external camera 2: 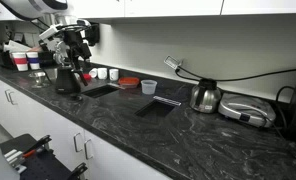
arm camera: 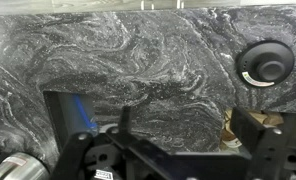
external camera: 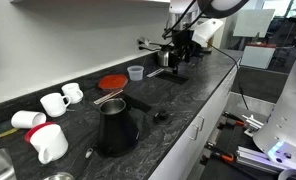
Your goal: Place the lid on the teapot
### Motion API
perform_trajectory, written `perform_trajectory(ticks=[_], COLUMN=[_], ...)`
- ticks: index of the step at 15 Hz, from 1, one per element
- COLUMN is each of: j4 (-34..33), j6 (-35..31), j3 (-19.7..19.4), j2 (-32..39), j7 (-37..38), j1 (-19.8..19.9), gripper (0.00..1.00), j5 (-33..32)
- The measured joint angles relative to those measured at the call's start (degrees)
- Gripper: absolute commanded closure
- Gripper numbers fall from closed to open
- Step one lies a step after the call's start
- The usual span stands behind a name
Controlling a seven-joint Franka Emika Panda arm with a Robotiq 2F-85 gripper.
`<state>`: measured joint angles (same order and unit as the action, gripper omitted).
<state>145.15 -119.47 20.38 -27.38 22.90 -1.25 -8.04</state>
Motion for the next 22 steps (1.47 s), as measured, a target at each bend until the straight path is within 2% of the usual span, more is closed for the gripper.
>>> perform_trajectory(ticks=[4, 12, 22], j4=[0.16, 2.08, 2.06], j6=[-0.01, -4.05, -4.00], j3=[-0.51, -0.04, -0.43], j2=[0.07, 4.60, 4.29], j7=[0.23, 3.74, 3.74], j1=[-0.93, -9.39, -9.35], gripper=[0.00, 0.00, 0.00], j5=[0.33, 9.76, 9.72])
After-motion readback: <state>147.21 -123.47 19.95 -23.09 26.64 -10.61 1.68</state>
